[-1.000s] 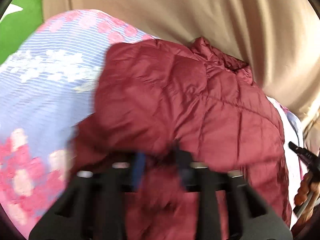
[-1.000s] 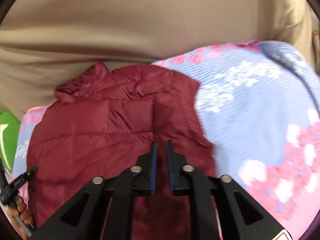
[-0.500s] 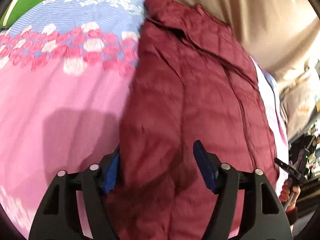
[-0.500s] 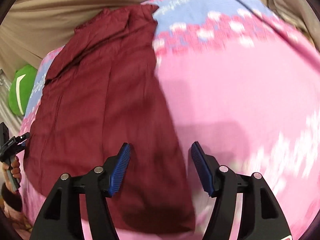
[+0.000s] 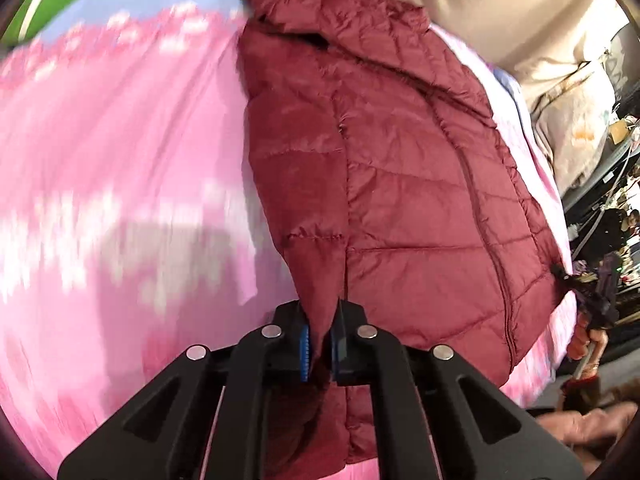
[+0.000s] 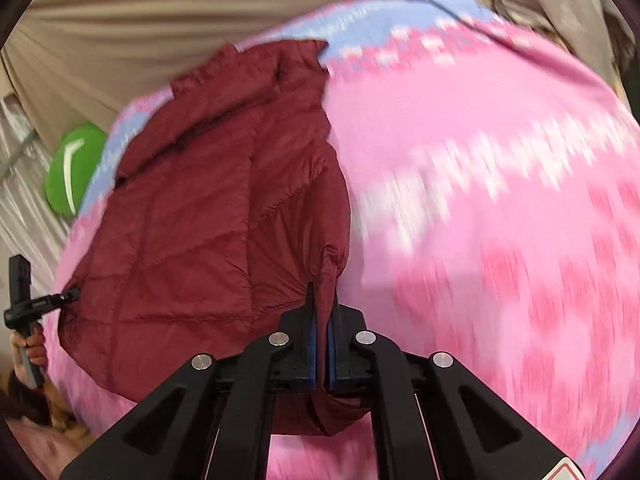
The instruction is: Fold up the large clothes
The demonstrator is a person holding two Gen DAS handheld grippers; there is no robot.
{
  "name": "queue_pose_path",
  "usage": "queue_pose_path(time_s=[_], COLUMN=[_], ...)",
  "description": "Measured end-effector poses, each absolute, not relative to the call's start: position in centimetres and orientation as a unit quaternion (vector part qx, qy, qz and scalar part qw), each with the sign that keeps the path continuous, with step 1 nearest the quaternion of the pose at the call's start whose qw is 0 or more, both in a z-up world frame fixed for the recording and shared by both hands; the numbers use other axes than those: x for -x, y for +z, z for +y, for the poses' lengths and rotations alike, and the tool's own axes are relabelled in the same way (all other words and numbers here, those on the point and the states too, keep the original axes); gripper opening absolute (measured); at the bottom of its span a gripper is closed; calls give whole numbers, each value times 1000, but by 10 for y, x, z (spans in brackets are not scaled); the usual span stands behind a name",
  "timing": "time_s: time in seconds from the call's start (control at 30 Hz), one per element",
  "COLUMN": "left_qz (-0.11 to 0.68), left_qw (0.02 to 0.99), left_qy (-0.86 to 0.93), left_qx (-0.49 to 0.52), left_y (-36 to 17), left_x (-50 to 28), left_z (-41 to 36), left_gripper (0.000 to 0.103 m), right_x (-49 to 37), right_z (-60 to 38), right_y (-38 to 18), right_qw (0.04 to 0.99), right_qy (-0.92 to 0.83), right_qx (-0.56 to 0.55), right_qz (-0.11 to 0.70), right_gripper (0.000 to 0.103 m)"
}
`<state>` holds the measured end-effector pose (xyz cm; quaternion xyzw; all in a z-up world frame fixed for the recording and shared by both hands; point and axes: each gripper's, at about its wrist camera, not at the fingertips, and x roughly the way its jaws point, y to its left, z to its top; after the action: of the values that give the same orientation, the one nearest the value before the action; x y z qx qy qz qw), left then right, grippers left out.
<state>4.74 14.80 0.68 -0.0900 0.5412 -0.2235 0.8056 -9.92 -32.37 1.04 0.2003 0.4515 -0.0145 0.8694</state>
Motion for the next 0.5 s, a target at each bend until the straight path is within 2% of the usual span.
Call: queue_pose_path(time_s=[0.1, 0.2, 0.23, 0.27, 0.3, 0.33, 0.4, 0.5], left_qz=[538, 489, 457, 433, 411, 389, 366, 366], left_qw=[809, 841, 859, 871, 881, 891, 897, 894], left_qy=[-212, -197, -200, -202, -203, -207, -222, -229], left_qx=[103, 119, 120, 118, 114, 110, 107, 122], left_y=[11, 45, 66, 81, 93, 105, 118, 108], left_x=[-35, -41, -50, -58, -66, -78, -114, -168], left_z=[160, 170, 170, 168, 165, 159, 140, 120], left_gripper=[12, 17, 25, 41, 50, 62, 63, 63], right_x=[118, 109, 100, 93, 79, 58, 8, -65], right_z=[-319, -325, -327, -328, -330, -332, -333, -327], right_y=[0, 29, 44, 55, 70, 84, 99, 98], right_qw=[856, 876, 888, 896, 908, 918, 925, 923], right_qy=[-28, -82, -93, -92, -82, -68, -37, 0], right_qx=[-184, -149, -139, -137, -141, -150, -159, -173], right_qz=[482, 451, 428, 412, 386, 360, 342, 343], right_gripper=[15, 21, 35, 58, 64, 65, 65, 66])
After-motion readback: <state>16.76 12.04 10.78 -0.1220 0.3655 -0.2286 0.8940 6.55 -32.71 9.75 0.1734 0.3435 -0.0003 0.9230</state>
